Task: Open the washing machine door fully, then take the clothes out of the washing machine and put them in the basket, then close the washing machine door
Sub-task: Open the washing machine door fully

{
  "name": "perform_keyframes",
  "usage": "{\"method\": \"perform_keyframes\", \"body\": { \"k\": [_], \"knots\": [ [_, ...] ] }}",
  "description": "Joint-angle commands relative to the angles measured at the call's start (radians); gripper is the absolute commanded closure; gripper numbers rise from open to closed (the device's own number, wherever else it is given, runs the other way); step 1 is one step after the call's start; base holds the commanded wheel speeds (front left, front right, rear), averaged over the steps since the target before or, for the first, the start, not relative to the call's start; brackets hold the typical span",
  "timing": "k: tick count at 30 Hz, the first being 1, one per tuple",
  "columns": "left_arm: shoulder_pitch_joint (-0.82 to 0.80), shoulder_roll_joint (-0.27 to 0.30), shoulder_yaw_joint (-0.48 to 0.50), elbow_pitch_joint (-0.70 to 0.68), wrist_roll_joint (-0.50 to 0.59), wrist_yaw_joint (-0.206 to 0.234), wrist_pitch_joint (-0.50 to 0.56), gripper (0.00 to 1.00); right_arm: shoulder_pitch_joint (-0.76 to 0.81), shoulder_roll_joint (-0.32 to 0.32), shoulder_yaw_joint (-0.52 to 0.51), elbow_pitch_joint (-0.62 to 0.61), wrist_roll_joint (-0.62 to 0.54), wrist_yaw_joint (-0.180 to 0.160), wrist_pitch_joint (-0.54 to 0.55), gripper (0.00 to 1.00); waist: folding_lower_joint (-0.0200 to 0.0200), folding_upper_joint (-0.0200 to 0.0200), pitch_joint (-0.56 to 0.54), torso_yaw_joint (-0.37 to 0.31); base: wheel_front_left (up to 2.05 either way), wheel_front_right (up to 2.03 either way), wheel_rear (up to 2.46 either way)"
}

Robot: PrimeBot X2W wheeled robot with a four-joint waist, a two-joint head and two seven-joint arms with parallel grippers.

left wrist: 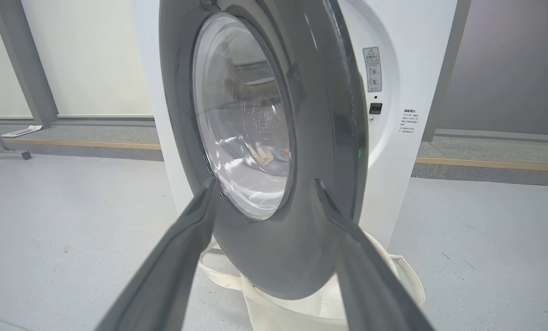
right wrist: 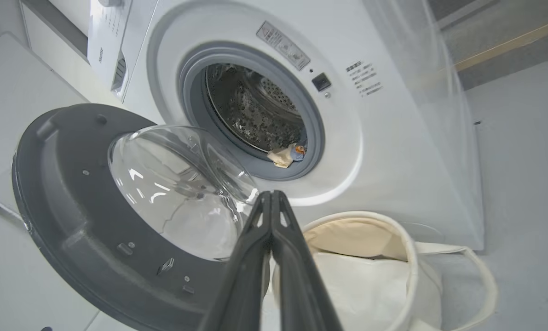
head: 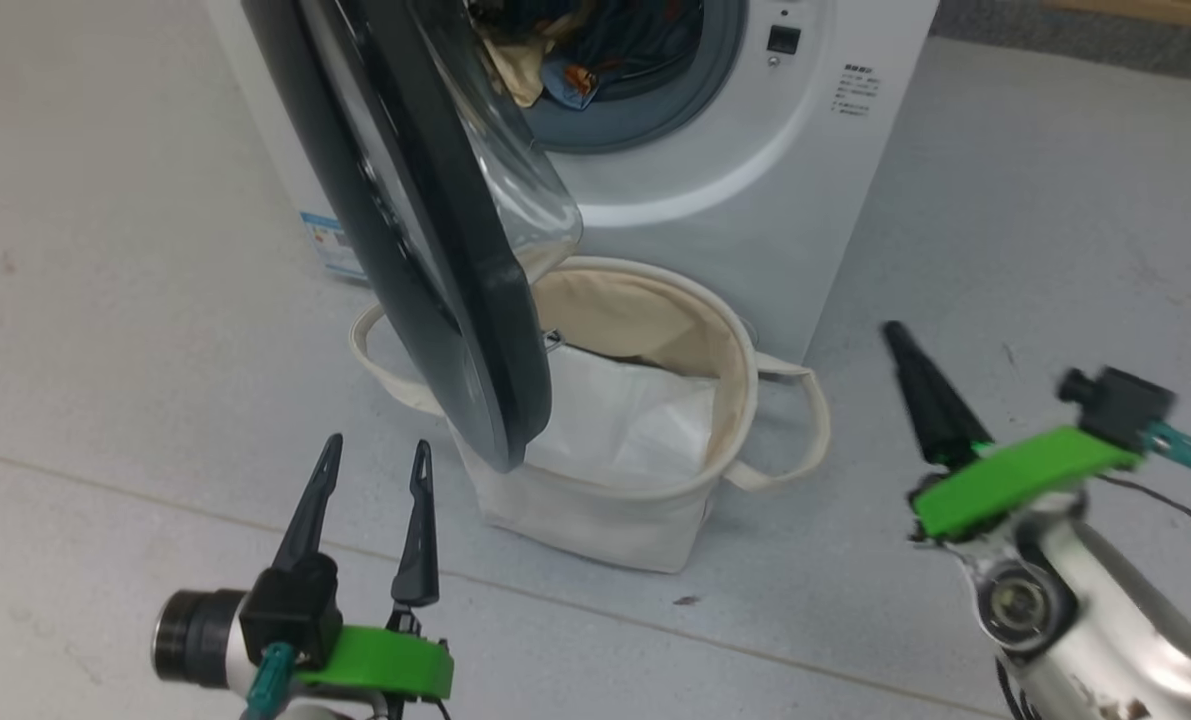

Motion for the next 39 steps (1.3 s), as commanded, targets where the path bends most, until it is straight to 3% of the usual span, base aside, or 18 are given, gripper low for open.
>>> {"method": "perform_keyframes", "body": {
  "k": [1,8,17,25,39],
  "knots": [
    [-0.006,0.010,0.035,-0.033,0.011,-0.003,-0.005,0.00,0.067,0.034,-0.076,-0.043,-0.080,0.000,-0.012,0.00,0.0001,-0.0001,-0.015,-0.010,0.00,0.00,0.00],
    [0.003,0.005,0.032,-0.026,0.014,-0.010,-0.005,0.00,0.232,0.149,-0.235,-0.093,-0.380,0.000,-0.012,0.00,0.0001,-0.0001,-0.023,-0.024,0.00,0.00,0.00],
    [0.008,0.003,0.039,-0.009,0.017,-0.016,-0.005,0.00,0.317,0.251,-0.330,-0.187,-0.603,0.000,-0.012,0.00,0.0001,-0.0001,-0.023,-0.028,0.00,0.00,0.00],
    [0.006,0.000,0.037,0.004,0.022,-0.021,-0.005,0.00,0.359,0.284,-0.358,-0.238,-0.683,0.000,-0.013,0.00,0.0001,-0.0001,-0.026,-0.030,0.00,0.00,0.00],
    [0.004,-0.003,0.035,0.008,0.028,-0.028,-0.005,0.00,0.359,0.294,-0.358,-0.247,-0.717,0.000,-0.013,0.00,0.0001,-0.0001,-0.028,-0.027,0.00,0.00,0.00]
  ]
}}
